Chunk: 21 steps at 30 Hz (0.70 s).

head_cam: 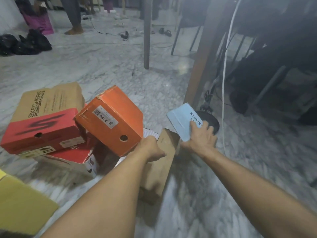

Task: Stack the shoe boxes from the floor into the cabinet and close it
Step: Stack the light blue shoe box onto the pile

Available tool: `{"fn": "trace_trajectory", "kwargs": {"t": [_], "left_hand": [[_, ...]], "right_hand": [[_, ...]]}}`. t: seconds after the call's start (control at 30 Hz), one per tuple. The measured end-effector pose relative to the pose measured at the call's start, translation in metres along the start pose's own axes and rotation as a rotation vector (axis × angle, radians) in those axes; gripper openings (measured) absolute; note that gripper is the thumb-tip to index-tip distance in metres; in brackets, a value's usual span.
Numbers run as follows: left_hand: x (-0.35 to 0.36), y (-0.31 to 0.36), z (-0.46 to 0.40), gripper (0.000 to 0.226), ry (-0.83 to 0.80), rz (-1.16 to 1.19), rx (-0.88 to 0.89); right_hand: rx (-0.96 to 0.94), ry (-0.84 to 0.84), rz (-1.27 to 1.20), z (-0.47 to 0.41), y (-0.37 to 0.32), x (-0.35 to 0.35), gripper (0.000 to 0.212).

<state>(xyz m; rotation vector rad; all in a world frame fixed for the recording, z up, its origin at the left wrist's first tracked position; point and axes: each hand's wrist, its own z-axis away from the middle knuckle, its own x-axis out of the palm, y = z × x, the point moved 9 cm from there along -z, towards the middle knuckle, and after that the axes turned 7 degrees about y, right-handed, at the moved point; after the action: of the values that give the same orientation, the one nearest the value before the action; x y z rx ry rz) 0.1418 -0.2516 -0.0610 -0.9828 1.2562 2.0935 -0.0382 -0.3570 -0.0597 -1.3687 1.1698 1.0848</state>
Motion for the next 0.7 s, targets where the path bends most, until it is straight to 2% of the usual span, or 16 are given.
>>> {"fn": "trace_trajectory", "kwargs": {"t": [0.1, 0.2, 0.3, 0.43, 0.53, 0.63, 0.7], "left_hand": [[0.010, 0.008, 0.004, 0.053, 0.005, 0.047, -0.015], [0.035, 0.014, 0.015, 0.051, 0.018, 0.167, -0.064], [0.066, 0.013, 0.030, 0.042, -0.078, 0.320, -0.195], [0.073, 0.016, 0.035, 0.048, -0.104, 0.489, -0.291], [0.076, 0.014, 0.036, 0.048, -0.111, 0.466, -0.302], [0.081, 0.013, 0.050, 0.027, -0.186, 0.418, -0.295], [0.085, 0.011, 0.060, 0.034, -0.257, 0.415, -0.298]], "right_hand": [[0.099, -0.070, -0.118, 0.011, 0.024, -0.018, 0.080], [0.205, -0.107, -0.240, 0.024, 0.055, -0.032, 0.092], [0.294, -0.111, -0.372, 0.044, 0.087, -0.043, 0.093], [0.426, -0.050, -0.491, 0.068, 0.131, -0.073, 0.062], [0.449, -0.051, -0.586, 0.073, 0.150, -0.102, 0.049], [0.459, -0.081, -0.716, 0.074, 0.155, -0.130, 0.037], [0.459, -0.098, -0.789, 0.072, 0.156, -0.145, 0.032]]}}
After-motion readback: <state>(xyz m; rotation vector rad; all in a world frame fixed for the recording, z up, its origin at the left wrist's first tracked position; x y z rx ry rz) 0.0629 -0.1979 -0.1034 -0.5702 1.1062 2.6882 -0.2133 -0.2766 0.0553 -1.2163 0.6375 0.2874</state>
